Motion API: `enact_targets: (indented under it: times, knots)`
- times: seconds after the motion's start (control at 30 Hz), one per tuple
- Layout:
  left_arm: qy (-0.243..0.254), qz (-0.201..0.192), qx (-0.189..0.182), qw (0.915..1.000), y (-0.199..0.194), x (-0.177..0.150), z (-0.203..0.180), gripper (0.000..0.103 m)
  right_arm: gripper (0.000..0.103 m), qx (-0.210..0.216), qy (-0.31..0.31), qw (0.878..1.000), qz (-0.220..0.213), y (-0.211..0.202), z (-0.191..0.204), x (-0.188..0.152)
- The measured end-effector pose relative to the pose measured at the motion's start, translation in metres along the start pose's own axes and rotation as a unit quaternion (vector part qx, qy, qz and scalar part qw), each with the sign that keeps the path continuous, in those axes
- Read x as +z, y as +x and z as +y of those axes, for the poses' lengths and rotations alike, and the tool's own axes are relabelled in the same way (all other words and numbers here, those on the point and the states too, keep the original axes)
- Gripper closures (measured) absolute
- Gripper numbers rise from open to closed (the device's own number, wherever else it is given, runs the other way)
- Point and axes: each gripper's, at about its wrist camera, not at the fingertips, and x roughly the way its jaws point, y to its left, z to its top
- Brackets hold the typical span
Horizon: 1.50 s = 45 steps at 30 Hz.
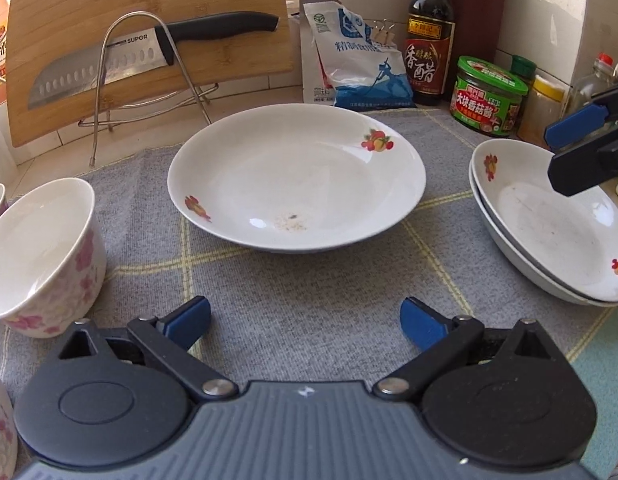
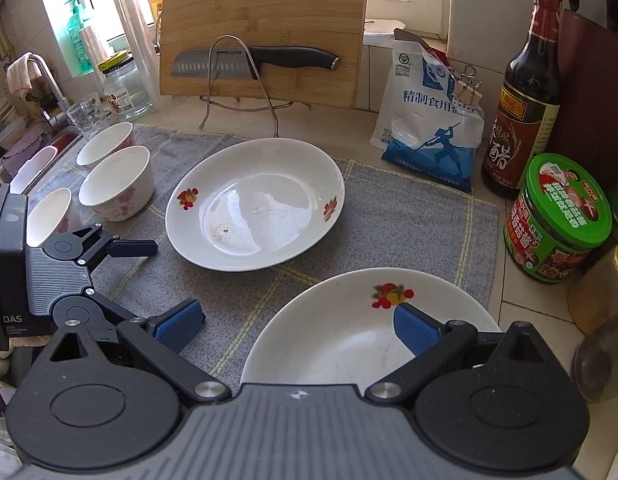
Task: Organize plates and bowls
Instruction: 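Grasp the rim of the deep white plate by the cutting board with the right tool, then lift the deep white plate with the right tool toward the stacked plates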
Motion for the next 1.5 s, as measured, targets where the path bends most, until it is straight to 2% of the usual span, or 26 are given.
enact_targets:
  times: [0.3,0.53,0.67,1.0,1.23,1.5]
  knots:
    - [0.001,-0.01,-0.002,0.9999,0.021,0.019,0.005,0.0,0.0,0.022,-0.026,0.999,0.021,0.033,-0.012,0.034]
    - [0.001,-0.019,-0.004,0.9998,0.025,0.021,0.006,0.0,0.0,0.068,-0.056,0.995,0.037,0.069,-0.013,0.069]
    - [0.0,-0.03,-0.003,0.9996,0.027,0.021,0.006,0.0,0.0,0.077,-0.073,0.993,0.051,0.094,-0.013,0.085]
    - [-0.01,-0.044,0.005,0.999,0.027,0.019,0.006,0.0,0.0,0.112,-0.09,0.986,0.09,0.142,-0.02,0.106]
    - [-0.013,-0.047,0.008,0.9988,0.025,0.017,0.005,0.0,0.0,0.163,-0.088,0.977,0.102,0.16,-0.023,0.12]
    - [-0.012,-0.041,0.009,0.999,0.026,0.019,0.005,0.0,0.0,0.196,-0.08,0.971,0.11,0.174,-0.025,0.134]
